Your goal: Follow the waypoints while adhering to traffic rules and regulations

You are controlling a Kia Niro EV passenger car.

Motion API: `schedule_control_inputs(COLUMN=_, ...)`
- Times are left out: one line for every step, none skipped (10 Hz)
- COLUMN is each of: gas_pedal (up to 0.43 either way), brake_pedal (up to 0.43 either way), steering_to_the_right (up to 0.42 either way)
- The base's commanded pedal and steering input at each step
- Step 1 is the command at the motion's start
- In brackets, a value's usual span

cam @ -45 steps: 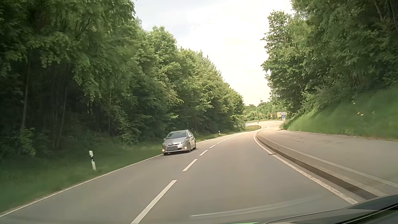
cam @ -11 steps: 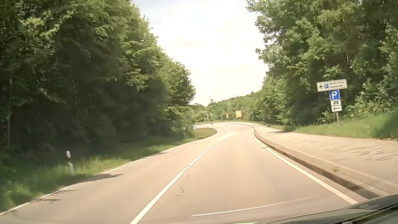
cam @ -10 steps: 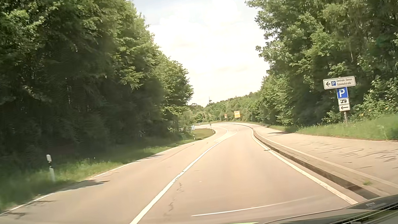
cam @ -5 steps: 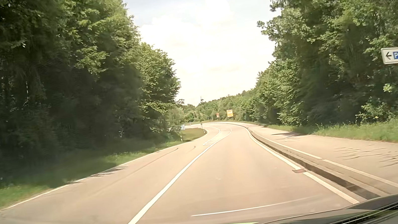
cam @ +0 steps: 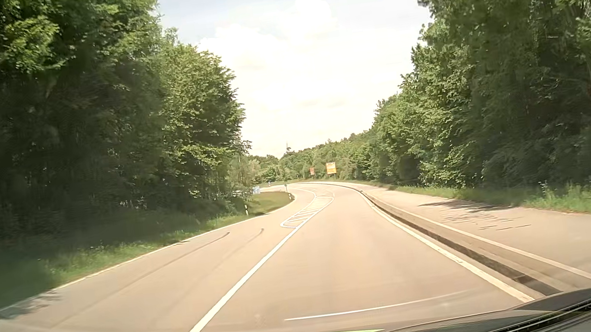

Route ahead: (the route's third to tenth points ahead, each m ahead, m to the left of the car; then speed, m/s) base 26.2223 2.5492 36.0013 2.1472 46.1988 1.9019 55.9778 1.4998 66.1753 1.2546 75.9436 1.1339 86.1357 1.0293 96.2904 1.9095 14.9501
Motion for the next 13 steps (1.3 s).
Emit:
schedule_control_inputs(gas_pedal=0.138, brake_pedal=0.0, steering_to_the_right=0.014)
schedule_control_inputs(gas_pedal=0.138, brake_pedal=0.0, steering_to_the_right=0.013)
schedule_control_inputs(gas_pedal=0.138, brake_pedal=0.0, steering_to_the_right=0.013)
schedule_control_inputs(gas_pedal=0.138, brake_pedal=0.0, steering_to_the_right=0.013)
schedule_control_inputs(gas_pedal=0.138, brake_pedal=0.0, steering_to_the_right=0.013)
schedule_control_inputs(gas_pedal=0.138, brake_pedal=0.0, steering_to_the_right=0.012)
schedule_control_inputs(gas_pedal=0.138, brake_pedal=0.0, steering_to_the_right=0.01)
schedule_control_inputs(gas_pedal=0.138, brake_pedal=0.0, steering_to_the_right=0.009)
schedule_control_inputs(gas_pedal=0.13, brake_pedal=0.0, steering_to_the_right=0.008)
schedule_control_inputs(gas_pedal=0.13, brake_pedal=0.0, steering_to_the_right=0.008)
schedule_control_inputs(gas_pedal=0.13, brake_pedal=0.0, steering_to_the_right=0.007)
schedule_control_inputs(gas_pedal=0.118, brake_pedal=0.0, steering_to_the_right=0.005)
schedule_control_inputs(gas_pedal=0.118, brake_pedal=0.0, steering_to_the_right=0.003)
